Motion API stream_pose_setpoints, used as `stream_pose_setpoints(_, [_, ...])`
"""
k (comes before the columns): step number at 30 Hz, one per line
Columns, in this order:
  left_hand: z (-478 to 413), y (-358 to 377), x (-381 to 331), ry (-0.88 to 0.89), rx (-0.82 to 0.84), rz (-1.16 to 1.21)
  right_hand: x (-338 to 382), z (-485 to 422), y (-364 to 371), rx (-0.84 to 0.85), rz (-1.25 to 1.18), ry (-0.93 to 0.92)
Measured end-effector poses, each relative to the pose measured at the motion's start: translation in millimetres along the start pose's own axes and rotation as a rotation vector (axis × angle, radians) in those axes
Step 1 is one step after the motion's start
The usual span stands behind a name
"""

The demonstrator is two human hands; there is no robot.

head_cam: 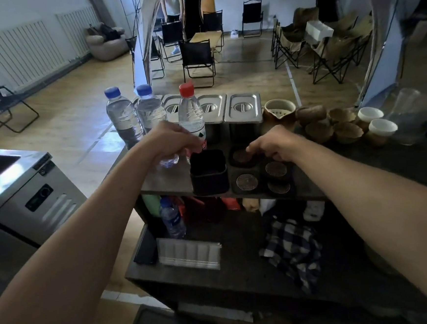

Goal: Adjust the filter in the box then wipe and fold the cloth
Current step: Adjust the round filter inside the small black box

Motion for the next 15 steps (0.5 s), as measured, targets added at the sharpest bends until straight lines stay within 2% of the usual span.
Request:
stream_pose_setpoints(4, [-1,56,-42,0.096,0.137,-0.044,-18,7,-31,-0.043,-0.028,0.056])
stream_pose_setpoints(8, [-16,120,-51,0.142,0.213,-0.152,-50,12,-52,-0.122,0.006,0.085])
stream_pose_setpoints(11, [-28,158,-45,0.156,0.245,-0.421,-76,15,-59,-0.129,0.004,0.132])
stream_pose_setpoints(15, [-43,182,-33,0.178,0.143,-0.694,-102,20,-54,-0.116,-0.010,0.191])
Point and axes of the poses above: each hand's wrist, its own z-axis away from the middle knuckle, its own y-axis out of the palm, x = y × z, the point moved 1 cm from there along -z, towards the middle knuckle, and after that the axes turned 8 degrees about z, right-handed, at the moved point
